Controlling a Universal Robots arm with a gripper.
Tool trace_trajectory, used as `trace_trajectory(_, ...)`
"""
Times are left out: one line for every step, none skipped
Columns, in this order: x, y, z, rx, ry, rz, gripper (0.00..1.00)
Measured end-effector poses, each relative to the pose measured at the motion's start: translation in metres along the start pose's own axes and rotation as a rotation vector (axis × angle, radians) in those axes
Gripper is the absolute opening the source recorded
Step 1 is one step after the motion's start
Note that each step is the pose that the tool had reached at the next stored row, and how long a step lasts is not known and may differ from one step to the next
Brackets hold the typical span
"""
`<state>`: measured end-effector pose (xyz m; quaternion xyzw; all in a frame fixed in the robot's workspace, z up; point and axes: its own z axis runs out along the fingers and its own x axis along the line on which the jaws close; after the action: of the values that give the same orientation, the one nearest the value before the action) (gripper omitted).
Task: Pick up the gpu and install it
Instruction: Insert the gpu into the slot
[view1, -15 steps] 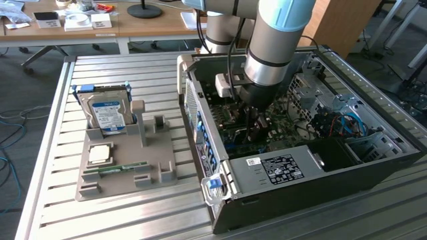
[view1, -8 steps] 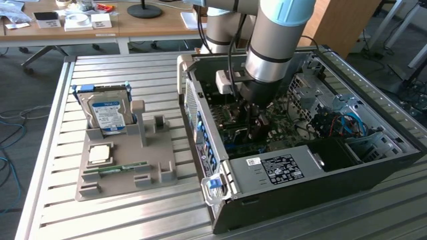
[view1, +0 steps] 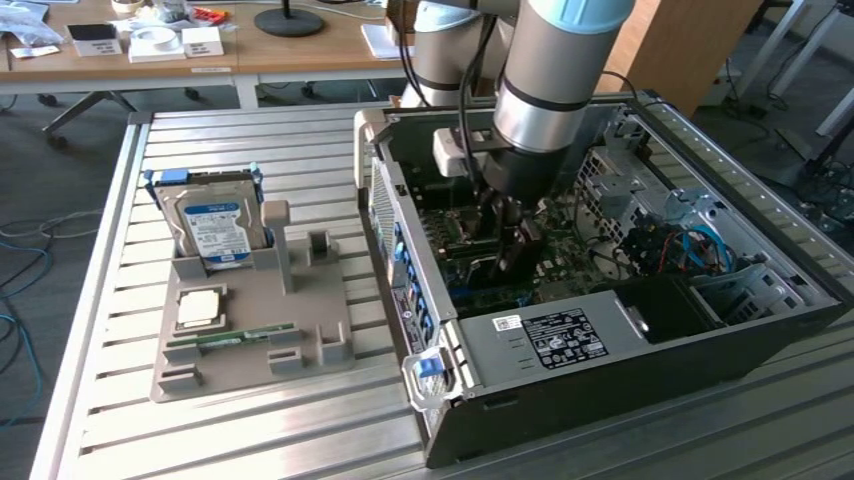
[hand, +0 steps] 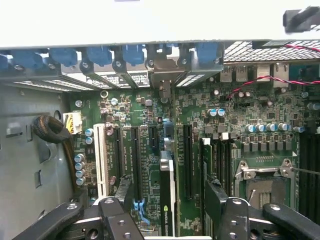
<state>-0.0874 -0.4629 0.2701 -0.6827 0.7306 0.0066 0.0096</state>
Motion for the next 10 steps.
trace_trajectory(0.000,0.0000,-0.0008,0.0001,0.0000,0.000,0.69)
trace_trajectory(0.000,0.0000,-0.0018,0.0001,0.0000,0.000,0.69)
trace_trajectory(0.000,0.0000,-0.0032,0.0002,0.0000,0.000,0.69)
trace_trajectory(0.000,0.0000,-0.0050,0.0001,0.0001,0.000,0.69)
trace_trajectory(0.000,0.0000,-0.0070,0.0002,0.0000,0.000,0.69)
trace_trajectory(0.000,0.0000,-0.0092,0.0002,0.0000,0.000,0.69)
trace_trajectory(0.000,0.0000,-0.0115,0.0002,0.0000,0.000,0.69)
trace_trajectory(0.000,0.0000,-0.0138,0.0001,0.0001,0.000,0.69)
trace_trajectory(0.000,0.0000,-0.0156,0.0002,0.0000,0.000,0.69)
trace_trajectory(0.000,0.0000,-0.0175,0.0002,0.0000,0.000,0.69)
